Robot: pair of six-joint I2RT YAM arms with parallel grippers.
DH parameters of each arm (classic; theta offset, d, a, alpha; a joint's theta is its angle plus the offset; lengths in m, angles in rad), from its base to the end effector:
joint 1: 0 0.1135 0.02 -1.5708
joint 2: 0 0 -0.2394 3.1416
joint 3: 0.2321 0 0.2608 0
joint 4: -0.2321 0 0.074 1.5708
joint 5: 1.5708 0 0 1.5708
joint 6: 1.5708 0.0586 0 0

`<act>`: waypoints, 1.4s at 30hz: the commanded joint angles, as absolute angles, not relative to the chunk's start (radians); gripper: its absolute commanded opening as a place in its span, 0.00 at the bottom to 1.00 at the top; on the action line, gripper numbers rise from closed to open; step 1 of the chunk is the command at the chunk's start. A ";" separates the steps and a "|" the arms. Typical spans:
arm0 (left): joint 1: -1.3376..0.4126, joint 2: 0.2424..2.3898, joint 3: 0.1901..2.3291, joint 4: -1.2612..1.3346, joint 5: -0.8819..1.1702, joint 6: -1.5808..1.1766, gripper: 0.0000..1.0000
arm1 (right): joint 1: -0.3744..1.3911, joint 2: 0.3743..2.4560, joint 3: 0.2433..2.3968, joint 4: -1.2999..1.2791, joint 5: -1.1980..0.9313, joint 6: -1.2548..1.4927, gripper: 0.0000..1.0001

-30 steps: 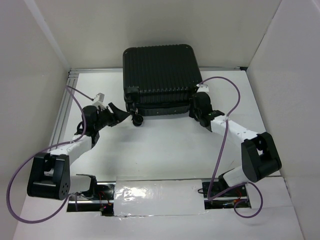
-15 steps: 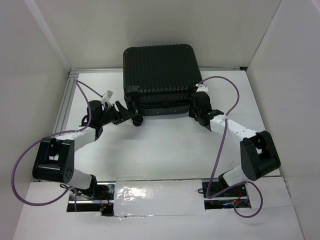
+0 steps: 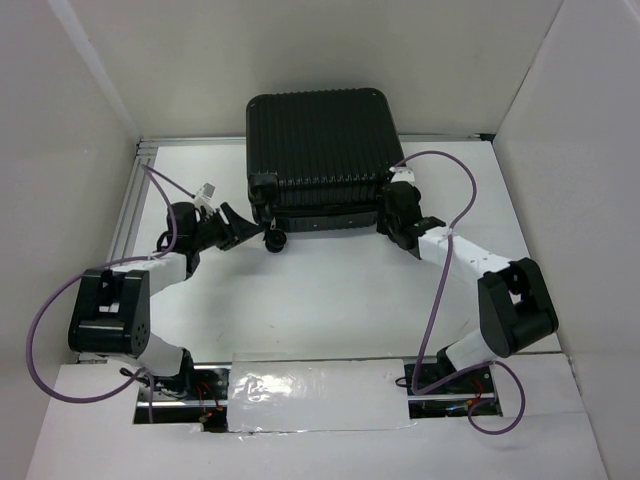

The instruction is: Pack the luggage

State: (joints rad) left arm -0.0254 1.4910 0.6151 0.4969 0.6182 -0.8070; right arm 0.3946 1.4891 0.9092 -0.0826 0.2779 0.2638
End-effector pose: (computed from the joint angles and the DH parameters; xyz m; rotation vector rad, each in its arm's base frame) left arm 0.3217 -0.0421 0.1505 -0.3626 2.0207 -1.1361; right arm 0.3278 0.1191 0.1830 0.0061 2.2043 0.0560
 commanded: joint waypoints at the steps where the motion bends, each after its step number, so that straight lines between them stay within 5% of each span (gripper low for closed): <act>1: 0.000 1.505 0.658 0.488 0.624 -0.770 0.60 | 0.387 1.503 0.945 -0.101 0.302 0.245 0.00; 23: -0.184 1.615 0.805 0.446 0.546 -0.767 0.57 | 0.377 1.513 0.954 -0.101 0.302 0.236 0.00; 42: -0.184 1.684 0.739 0.868 0.630 -0.709 0.59 | 0.377 1.503 0.945 -0.092 0.284 0.236 0.00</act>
State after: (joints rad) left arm -0.1730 1.6691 0.7292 0.6502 0.5522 -0.7593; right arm 0.3889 1.5043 0.9184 -0.0891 0.2657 0.2447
